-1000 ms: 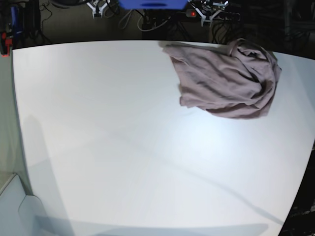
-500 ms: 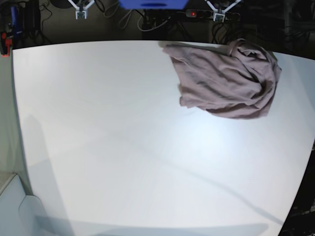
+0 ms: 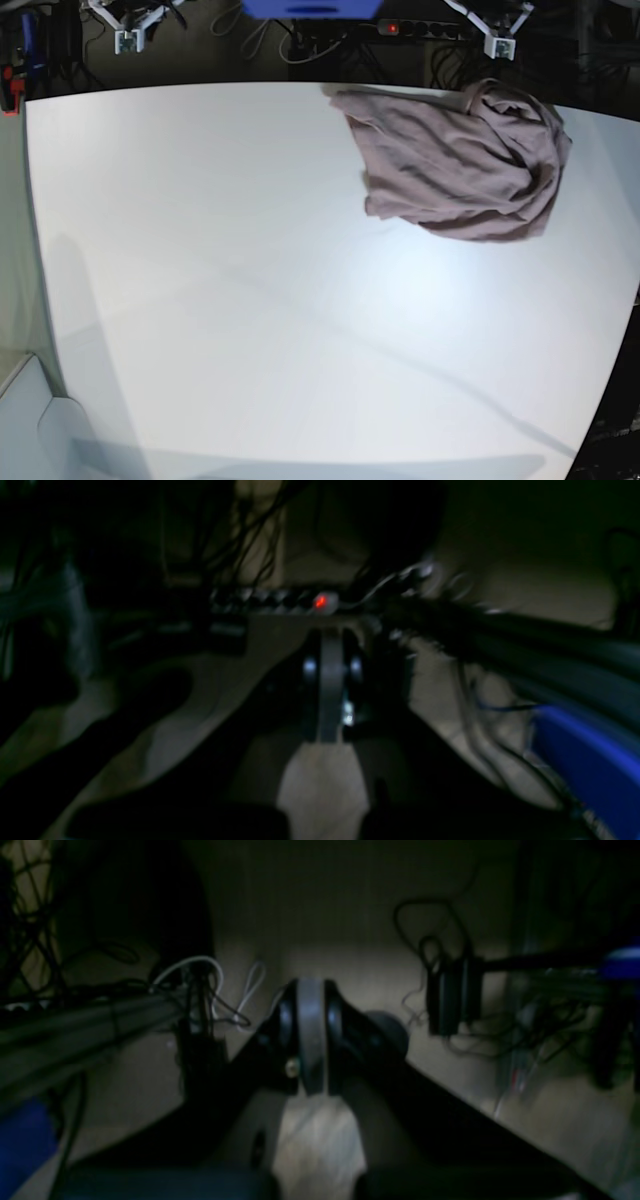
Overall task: Layout the t-shirt on the table in an organized manner, then fold the t-shirt properly
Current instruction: 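Reach the right gripper to the crumpled mauve t-shirt and grasp it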
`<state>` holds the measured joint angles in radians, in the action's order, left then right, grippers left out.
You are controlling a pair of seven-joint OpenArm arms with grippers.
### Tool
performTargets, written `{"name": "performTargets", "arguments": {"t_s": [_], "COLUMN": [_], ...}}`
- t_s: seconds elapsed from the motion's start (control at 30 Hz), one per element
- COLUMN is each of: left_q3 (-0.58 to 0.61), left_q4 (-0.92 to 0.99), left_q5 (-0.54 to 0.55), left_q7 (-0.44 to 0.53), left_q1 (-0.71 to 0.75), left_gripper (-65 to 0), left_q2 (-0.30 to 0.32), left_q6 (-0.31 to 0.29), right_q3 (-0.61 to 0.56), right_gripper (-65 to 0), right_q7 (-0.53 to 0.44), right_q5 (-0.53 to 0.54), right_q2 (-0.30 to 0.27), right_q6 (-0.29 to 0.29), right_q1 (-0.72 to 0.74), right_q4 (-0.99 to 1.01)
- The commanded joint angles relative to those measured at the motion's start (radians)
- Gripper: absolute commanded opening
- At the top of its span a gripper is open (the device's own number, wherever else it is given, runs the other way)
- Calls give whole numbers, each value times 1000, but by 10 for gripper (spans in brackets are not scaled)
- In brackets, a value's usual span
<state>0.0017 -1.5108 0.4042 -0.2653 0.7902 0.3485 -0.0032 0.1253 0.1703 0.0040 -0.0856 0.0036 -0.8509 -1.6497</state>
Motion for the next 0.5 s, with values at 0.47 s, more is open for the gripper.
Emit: {"name": "performTargets", "arguments": {"t_s": [0.47], "left_q3": [-81], "left_q4": [-371], "left_q5": [0], "left_q7": [1], "left_q1": [179], "left_gripper": [-648], "left_q2": [-9], "left_q6": [7], "right_q3": [-25], "right_gripper": [-650], "right_q7": [82], "right_q5": [1], "right_q2": [-27], "right_q6": [2], "right_q1": [-15], "right_q4": [-403]}}
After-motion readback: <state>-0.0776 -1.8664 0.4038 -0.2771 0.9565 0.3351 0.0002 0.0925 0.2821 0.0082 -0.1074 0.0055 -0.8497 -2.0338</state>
